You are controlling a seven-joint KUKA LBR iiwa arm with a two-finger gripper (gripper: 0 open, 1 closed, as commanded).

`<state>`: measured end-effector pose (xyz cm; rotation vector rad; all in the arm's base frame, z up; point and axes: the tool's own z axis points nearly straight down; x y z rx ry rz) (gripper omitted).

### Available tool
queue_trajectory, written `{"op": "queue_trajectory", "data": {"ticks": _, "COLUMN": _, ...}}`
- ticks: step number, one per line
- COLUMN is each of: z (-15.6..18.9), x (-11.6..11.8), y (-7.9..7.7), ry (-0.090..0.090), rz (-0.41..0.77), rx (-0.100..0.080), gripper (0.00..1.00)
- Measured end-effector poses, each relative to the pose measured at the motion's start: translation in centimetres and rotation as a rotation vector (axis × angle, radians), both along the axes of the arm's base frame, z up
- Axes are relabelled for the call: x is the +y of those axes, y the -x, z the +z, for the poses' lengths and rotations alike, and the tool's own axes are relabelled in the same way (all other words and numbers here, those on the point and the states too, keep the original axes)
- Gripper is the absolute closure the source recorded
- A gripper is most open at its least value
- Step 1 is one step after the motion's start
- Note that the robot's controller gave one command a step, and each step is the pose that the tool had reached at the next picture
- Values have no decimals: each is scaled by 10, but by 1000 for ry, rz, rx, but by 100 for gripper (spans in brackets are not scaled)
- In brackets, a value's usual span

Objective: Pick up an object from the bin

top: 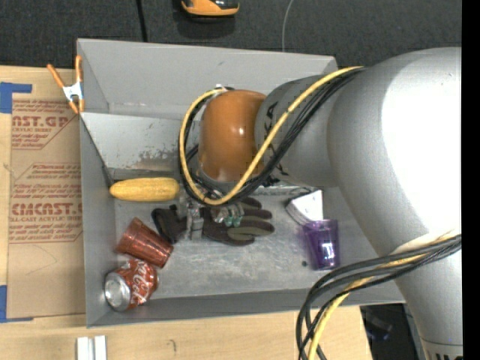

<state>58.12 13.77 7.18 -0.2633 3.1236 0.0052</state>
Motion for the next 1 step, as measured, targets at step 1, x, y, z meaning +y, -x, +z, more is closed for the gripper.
{"op": "queue_trajectory", "data": {"ticks": 1, "z": 201, "x": 12, "y": 17, "ry": 2, "rz": -36, "rx": 8, "gripper": 100}}
